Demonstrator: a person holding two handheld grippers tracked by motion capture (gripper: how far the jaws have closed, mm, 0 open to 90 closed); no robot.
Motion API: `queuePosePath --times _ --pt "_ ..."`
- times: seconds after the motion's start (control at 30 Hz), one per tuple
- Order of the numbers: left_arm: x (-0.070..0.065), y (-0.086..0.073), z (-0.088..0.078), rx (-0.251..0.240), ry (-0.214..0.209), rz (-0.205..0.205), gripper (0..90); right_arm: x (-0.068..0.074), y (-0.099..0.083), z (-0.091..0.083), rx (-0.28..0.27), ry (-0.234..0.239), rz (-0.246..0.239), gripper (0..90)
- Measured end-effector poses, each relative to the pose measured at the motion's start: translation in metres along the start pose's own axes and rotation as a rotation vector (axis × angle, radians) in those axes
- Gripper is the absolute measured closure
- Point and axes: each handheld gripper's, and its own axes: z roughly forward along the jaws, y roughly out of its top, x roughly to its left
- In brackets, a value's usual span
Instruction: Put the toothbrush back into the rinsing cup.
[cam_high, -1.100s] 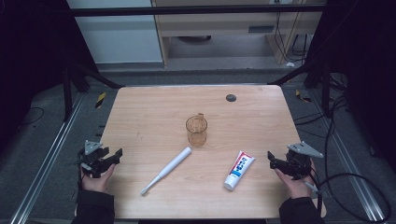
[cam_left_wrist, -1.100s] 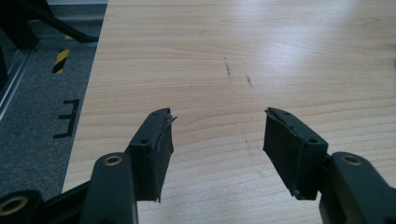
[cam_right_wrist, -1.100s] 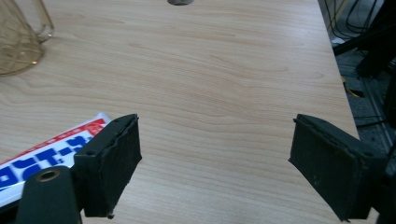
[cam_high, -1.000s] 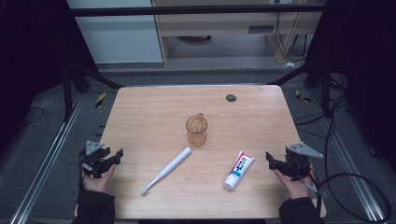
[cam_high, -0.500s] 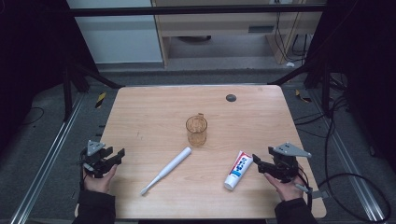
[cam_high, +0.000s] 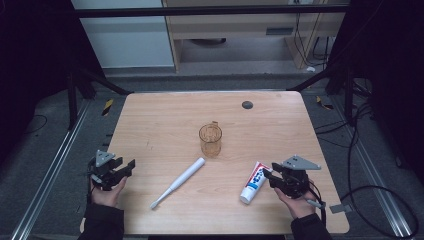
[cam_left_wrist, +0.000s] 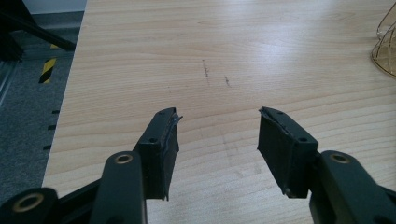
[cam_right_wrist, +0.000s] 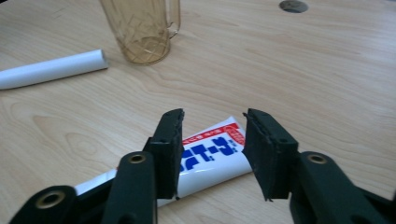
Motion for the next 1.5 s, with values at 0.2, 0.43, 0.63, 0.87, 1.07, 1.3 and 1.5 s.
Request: queuePosePath --times 0.2,0.43,0.63,0.87,1.07,1.3,1.5 --pt "-0.003 0.0 0.001 0.005 -0.006 0.015 47.4 0.01 0.0 0.007 0.01 0.043 -0.001 79.5" --pt "-0.004 0.001 0.001 0.007 -0.011 0.022 48.6 0.023 0.001 0.019 0.037 0.083 -0.028 89.8" --pt "-0.005 0.001 0.002 0.011 -0.013 0.032 49.7 0.035 0.001 0.03 0.055 0.115 -0.039 90.0" --pt "-0.006 0.001 0.002 0.016 -0.011 0.039 49.8 0.04 -0.002 0.04 0.098 0.144 -0.045 90.0" --pt "-0.007 0.0 0.004 0.023 -0.013 0.05 49.3 0.042 -0.006 0.047 0.141 0.151 -0.062 90.0" --pt "-0.007 0.0 0.005 0.029 -0.013 0.051 48.9 0.044 -0.009 0.051 0.164 0.17 -0.065 90.0" --pt "-0.007 0.0 0.005 0.031 -0.013 0.051 48.7 0.045 -0.01 0.052 0.185 0.176 -0.068 90.0"
